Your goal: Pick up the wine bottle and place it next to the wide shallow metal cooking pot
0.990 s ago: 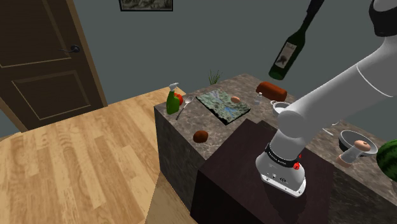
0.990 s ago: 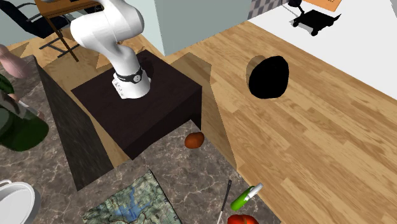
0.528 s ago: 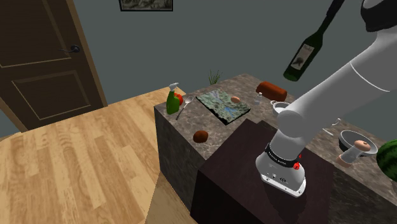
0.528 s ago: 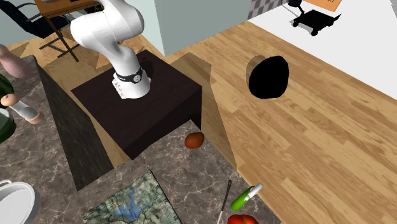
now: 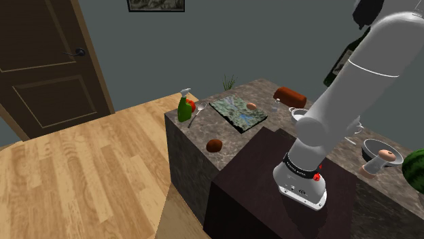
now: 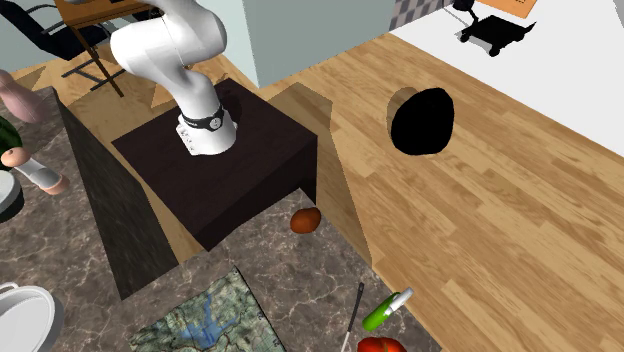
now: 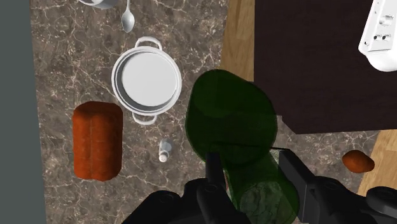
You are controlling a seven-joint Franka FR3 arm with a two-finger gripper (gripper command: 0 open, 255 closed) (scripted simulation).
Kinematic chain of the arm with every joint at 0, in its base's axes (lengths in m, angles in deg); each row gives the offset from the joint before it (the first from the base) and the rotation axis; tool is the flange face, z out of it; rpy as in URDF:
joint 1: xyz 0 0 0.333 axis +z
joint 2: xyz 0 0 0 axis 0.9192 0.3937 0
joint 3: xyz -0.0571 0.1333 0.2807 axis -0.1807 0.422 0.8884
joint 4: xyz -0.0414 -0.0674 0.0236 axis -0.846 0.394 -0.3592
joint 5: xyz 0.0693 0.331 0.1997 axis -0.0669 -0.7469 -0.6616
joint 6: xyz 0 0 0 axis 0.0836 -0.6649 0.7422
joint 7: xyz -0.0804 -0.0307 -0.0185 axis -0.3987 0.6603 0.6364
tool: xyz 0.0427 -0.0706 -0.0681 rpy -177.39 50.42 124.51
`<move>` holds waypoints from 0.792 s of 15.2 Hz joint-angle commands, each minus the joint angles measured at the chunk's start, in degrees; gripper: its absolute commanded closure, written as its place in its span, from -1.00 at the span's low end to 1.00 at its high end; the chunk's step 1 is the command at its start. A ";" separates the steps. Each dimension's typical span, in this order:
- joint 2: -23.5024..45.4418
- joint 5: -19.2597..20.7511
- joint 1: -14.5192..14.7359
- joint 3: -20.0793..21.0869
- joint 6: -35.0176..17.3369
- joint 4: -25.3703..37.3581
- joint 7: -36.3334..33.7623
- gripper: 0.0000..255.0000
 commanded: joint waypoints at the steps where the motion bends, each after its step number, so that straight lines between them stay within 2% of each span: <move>1: 3.28 -3.45 -1.51 -2.80 -0.05 1.07 3.93 1.00; 5: -2.75 2.31 0.41 0.64 -4.00 -4.98 -0.05 1.00; 12: -8.94 7.61 -0.40 5.38 -9.83 -13.90 -3.98 1.00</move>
